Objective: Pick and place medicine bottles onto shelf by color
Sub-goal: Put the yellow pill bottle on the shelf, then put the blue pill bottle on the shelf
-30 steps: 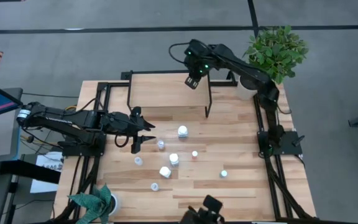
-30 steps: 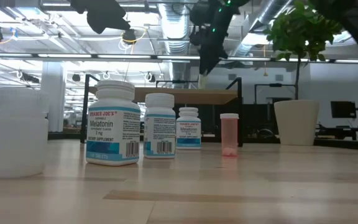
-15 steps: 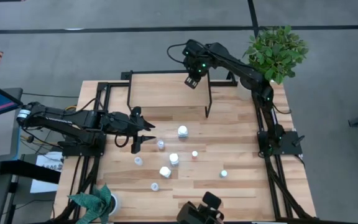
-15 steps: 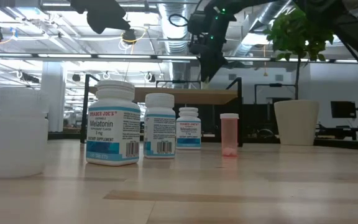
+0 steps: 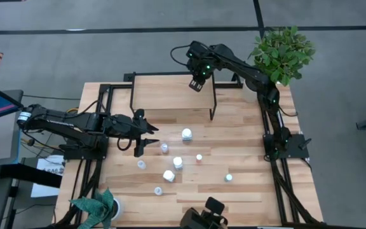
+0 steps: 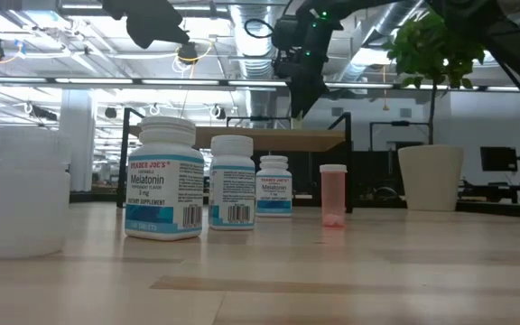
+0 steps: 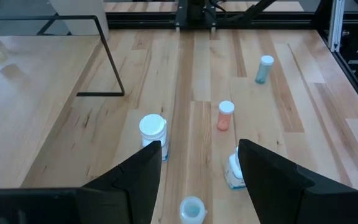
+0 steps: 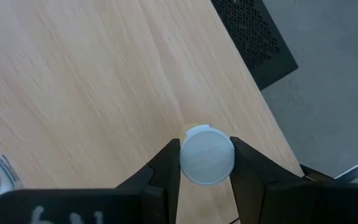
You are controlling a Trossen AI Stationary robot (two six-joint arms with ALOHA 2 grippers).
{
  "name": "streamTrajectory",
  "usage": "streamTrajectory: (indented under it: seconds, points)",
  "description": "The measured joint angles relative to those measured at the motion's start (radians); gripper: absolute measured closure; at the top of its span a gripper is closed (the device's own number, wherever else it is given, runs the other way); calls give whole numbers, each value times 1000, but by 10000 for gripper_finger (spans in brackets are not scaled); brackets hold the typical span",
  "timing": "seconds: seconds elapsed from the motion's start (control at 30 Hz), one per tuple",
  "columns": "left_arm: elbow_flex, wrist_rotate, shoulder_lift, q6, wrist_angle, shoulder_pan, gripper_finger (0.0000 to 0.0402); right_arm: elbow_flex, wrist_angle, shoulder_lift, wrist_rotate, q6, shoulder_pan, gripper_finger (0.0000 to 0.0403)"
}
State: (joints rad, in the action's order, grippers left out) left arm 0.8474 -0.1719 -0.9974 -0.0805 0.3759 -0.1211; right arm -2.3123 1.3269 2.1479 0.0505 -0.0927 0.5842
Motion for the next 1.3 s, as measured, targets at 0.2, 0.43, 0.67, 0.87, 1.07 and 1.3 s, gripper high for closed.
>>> streamTrajectory:
  seconds: [0.2, 0.43, 0.67, 0.87, 1.07, 1.3]
  points:
    - [0, 0, 0, 2, 0, 0, 199, 0, 5, 0, 0, -5, 0, 278]
    - [0, 0, 0, -3, 0, 0, 199, 0, 4, 0, -1, -18, -1, 236]
    - [0, 0, 0, -5, 0, 0, 199, 0, 4, 0, -1, -11, -1, 190]
    - [0, 0, 0, -6, 0, 0, 199, 0, -17, 0, -1, -11, -1, 179]
    - [0, 0, 0, -6, 0, 0, 199, 0, -94, -26, 0, -14, -2, 181]
    - [0, 0, 0, -6, 1, 0, 199, 1, -31, -133, 0, 35, -25, 182]
